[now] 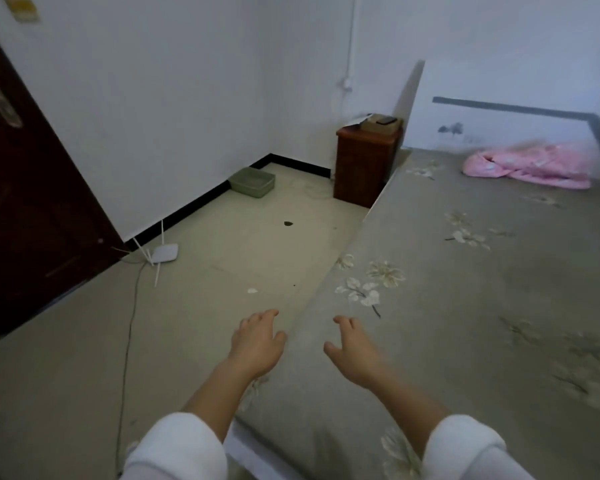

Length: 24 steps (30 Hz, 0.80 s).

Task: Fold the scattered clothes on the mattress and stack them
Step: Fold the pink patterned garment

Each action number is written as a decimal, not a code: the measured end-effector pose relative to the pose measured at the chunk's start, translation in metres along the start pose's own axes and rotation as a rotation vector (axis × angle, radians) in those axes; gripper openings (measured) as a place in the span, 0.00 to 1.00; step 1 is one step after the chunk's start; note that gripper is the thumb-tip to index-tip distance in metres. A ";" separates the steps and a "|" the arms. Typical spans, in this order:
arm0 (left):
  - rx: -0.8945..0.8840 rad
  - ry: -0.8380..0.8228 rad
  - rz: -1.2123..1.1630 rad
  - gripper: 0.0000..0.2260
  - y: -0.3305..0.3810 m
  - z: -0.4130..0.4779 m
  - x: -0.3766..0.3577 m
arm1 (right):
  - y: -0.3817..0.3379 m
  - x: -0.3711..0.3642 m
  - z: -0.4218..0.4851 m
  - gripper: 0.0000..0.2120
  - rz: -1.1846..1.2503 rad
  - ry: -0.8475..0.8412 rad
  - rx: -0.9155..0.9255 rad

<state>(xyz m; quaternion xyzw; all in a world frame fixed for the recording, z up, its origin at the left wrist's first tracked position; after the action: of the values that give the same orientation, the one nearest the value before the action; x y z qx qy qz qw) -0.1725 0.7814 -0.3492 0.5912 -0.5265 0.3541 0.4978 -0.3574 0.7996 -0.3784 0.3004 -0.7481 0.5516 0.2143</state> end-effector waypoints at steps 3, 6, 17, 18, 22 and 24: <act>-0.017 0.001 0.021 0.23 -0.026 0.049 0.022 | -0.029 -0.016 0.054 0.28 -0.007 -0.005 -0.002; -0.025 -0.008 0.024 0.23 -0.058 0.090 0.044 | -0.059 -0.034 0.101 0.29 0.008 -0.027 -0.044; -0.029 0.006 0.050 0.22 -0.196 0.228 0.110 | -0.192 -0.093 0.266 0.28 -0.018 -0.008 -0.014; -0.043 0.011 0.057 0.22 -0.207 0.244 0.117 | -0.202 -0.098 0.283 0.28 -0.011 -0.001 -0.017; -0.104 0.006 0.104 0.22 -0.250 0.310 0.148 | -0.243 -0.105 0.346 0.27 0.043 0.077 -0.051; -0.138 -0.014 0.131 0.22 -0.265 0.342 0.161 | -0.255 -0.107 0.368 0.27 0.071 0.108 -0.088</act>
<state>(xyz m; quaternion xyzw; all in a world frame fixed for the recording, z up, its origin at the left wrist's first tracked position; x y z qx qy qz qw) 0.0811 0.3960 -0.3408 0.5224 -0.5904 0.3448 0.5095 -0.1007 0.4170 -0.3807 0.2338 -0.7692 0.5406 0.2479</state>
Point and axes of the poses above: each hand's wrist, its own z-axis towards the middle knuckle, its own x-axis out of the back of the hand, y = z × x, the point moved 6 cm from there along z, towards the middle knuckle, and after that the axes turned 12 degrees about z, right-handed, at the moved point
